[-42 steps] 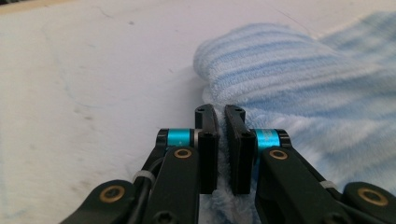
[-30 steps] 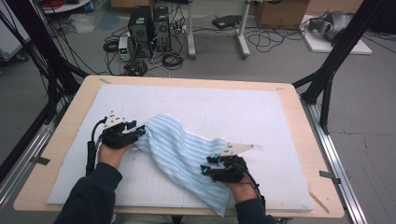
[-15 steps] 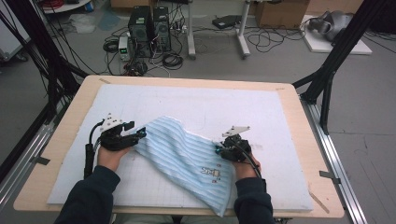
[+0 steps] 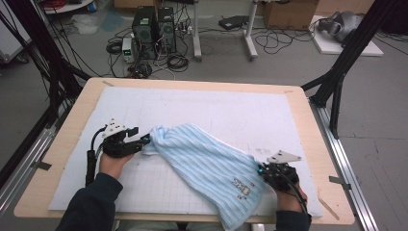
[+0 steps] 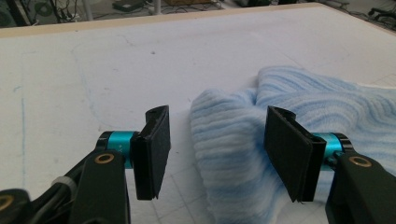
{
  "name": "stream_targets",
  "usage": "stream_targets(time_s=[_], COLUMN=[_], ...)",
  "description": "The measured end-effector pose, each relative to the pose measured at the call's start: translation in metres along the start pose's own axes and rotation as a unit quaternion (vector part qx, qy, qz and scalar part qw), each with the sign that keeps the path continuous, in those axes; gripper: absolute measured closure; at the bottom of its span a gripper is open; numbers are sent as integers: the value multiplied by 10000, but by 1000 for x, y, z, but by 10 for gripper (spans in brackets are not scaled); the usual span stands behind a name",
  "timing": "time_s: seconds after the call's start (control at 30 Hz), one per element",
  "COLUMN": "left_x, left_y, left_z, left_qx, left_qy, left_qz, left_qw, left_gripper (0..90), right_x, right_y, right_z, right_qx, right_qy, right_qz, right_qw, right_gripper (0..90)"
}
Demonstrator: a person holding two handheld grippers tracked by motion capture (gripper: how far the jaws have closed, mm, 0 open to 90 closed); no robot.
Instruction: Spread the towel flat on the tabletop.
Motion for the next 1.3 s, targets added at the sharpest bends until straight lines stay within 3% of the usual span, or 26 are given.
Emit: stream_targets(time_s=[0.13, 0.33, 0.37, 0.43, 0.57, 0.63, 0.77, 0.83, 0.87, 0.97, 1.0, 1.03, 1.1, 1.2, 1.3], left_x=[-6, -9, -10, -11, -8, -6, -7, -8, -8, -7, -7, -7, -8, -7, -6], left_y=[-1, -1, -1, -2, 1, 2, 2, 2, 2, 2, 2, 2, 1, 0, 0], left_z=[-5, -10, -10, -10, -10, -10, -11, -12, -13, -15, -15, -14, -13, -15, -16], left_qx=[-4, -35, -30, -46, -73, -91, -29, 10, -4, -87, -89, -83, -28, -64, -117], left_qy=[-51, -129, -142, -153, -120, -117, -130, -153, -159, -160, -140, -121, -130, -149, -158], left_qz=[4, -40, -29, -24, -111, -130, -165, -186, -203, -214, -208, -190, -165, -102, -37], left_qw=[10000, 9999, 9999, 9999, 9998, 9998, 9998, 9997, 9997, 9996, 9996, 9997, 9998, 9998, 9998], left_gripper=[415, 415, 415, 414, 404, 395, 366, 336, 336, 312, 303, 296, 280, 277, 281], right_x=[12, 17, 8, 2, -28, -44, -70, -89, -89, -100, -99, -98, -94, -88, -77], right_y=[-10, 23, 40, 48, 76, 87, 103, 104, 104, 98, 98, 97, 95, 91, 81], right_z=[-10, -4, 3, 7, 25, 36, 59, 70, 70, 73, 72, 71, 71, 70, 66], right_qx=[-244, -292, -204, -135, 0, 56, 449, 606, 606, 633, 551, 588, 797, 952, 962], right_qy=[114, 128, 211, 279, 485, 613, 735, 855, 855, 1081, 1117, 1172, 1317, 1276, 1160], right_qz=[-165, -720, -782, -807, -801, -707, -376, -51, -51, 174, 183, 165, 135, 236, 253], right_qw=[9995, 9969, 9965, 9963, 9956, 9956, 9956, 9945, 9945, 9920, 9920, 9912, 9880, 9870, 9883], right_gripper=[704, 521, 499, 456, 403, 387, 344, 373, 373, 503, 558, 683, 830, 847, 847])
Point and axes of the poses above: each handheld gripper's, and its own axes: x roughly backward along the jaws, y roughly out of its top, z roughly to its left, the point moved 5 cm from there along -x, roughly forward along the jaws, and after that the axes turned 6 degrees about -y, right-handed, at the moved point
